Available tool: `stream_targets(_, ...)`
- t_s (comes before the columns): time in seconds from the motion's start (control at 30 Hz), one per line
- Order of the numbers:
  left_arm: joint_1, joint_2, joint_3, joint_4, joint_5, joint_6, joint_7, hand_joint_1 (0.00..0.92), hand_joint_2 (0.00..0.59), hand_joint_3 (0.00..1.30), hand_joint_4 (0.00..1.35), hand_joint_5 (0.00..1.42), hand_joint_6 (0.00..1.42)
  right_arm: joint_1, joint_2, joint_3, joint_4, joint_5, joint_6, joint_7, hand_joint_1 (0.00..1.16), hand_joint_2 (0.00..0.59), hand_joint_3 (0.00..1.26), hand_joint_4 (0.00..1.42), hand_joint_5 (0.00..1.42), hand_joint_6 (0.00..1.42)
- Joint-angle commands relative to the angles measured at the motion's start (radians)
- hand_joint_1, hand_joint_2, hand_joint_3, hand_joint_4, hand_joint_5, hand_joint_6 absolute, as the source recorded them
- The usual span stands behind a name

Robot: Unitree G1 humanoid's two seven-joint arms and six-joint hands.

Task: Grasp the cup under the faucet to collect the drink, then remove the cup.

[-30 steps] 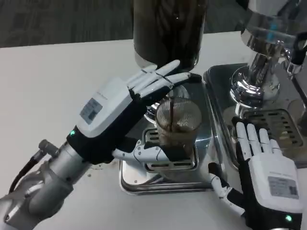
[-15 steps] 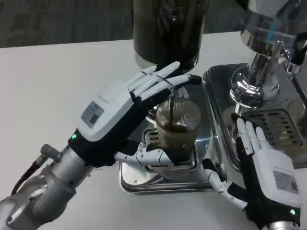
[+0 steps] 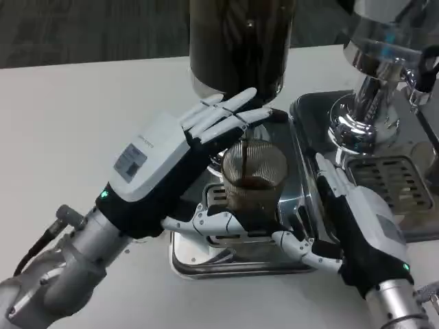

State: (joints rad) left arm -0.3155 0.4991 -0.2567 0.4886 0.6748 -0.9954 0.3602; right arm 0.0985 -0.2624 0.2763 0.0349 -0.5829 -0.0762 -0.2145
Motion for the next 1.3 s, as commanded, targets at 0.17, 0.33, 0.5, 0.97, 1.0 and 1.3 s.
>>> stream_targets(0.17,0.034,0.026,-0.027,0.043,0.032,0.022,-0.039,0.0,0.137,0.27,0.02,0.24,0.17,-0.063,0.004,-0.008,0.054,0.049,-0.025,0.052,0.54,0.199,0.0,0.0,0.0,0.02)
stream_targets(0.33,0.021,0.027,-0.031,0.057,0.029,0.022,-0.042,0.0,0.138,0.28,0.03,0.24,0.17,-0.095,0.011,-0.009,0.088,0.058,-0.024,0.061,0.56,0.196,0.0,0.0,0.0,0.02)
stream_targets(0.5,0.015,0.03,-0.03,0.063,0.027,0.024,-0.042,0.0,0.14,0.29,0.03,0.24,0.17,-0.131,0.031,-0.026,0.151,0.106,-0.041,0.059,0.57,0.193,0.0,0.0,0.0,0.02)
stream_targets(0.97,0.019,0.037,-0.025,0.064,0.021,0.03,-0.043,0.0,0.149,0.29,0.03,0.25,0.17,-0.213,0.069,-0.03,0.289,0.168,-0.137,0.065,0.59,0.189,0.0,0.0,0.0,0.0)
stream_targets(1.0,0.019,0.038,-0.024,0.064,0.021,0.031,-0.043,0.0,0.15,0.29,0.03,0.25,0.17,-0.215,0.07,-0.029,0.292,0.168,-0.14,0.065,0.59,0.188,0.0,0.0,0.0,0.0)
stream_targets(1.3,0.045,0.028,0.046,0.026,-0.03,0.043,0.017,0.0,0.164,0.19,0.0,0.17,0.11,-0.227,0.089,-0.041,0.331,0.179,-0.181,0.056,0.59,0.188,0.0,0.0,0.0,0.0)
